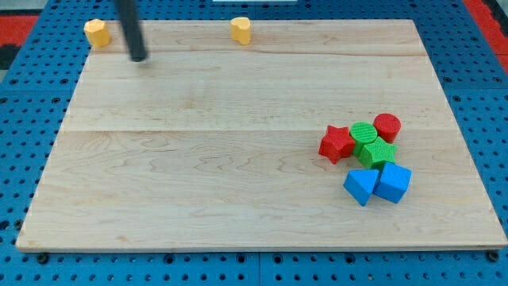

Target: Push the yellow heart slightly towards top

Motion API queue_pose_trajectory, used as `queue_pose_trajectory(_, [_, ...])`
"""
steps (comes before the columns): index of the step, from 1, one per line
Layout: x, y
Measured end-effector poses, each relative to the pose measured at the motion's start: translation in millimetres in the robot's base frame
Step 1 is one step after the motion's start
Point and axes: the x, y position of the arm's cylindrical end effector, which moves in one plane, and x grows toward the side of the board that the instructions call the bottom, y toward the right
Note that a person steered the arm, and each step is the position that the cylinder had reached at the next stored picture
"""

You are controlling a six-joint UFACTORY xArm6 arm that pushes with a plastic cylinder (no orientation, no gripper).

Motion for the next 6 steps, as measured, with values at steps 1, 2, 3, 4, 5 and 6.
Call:
queue_pose_trajectory(1, [0, -69])
queue_pose_trajectory(2, [0, -69])
queue_pose_trajectory(3, [-23, -69])
queue_pose_trajectory(4, [-38, -69])
queue_pose_trajectory(5, [-40, -69])
queue_pose_trajectory(6, [-40, -69])
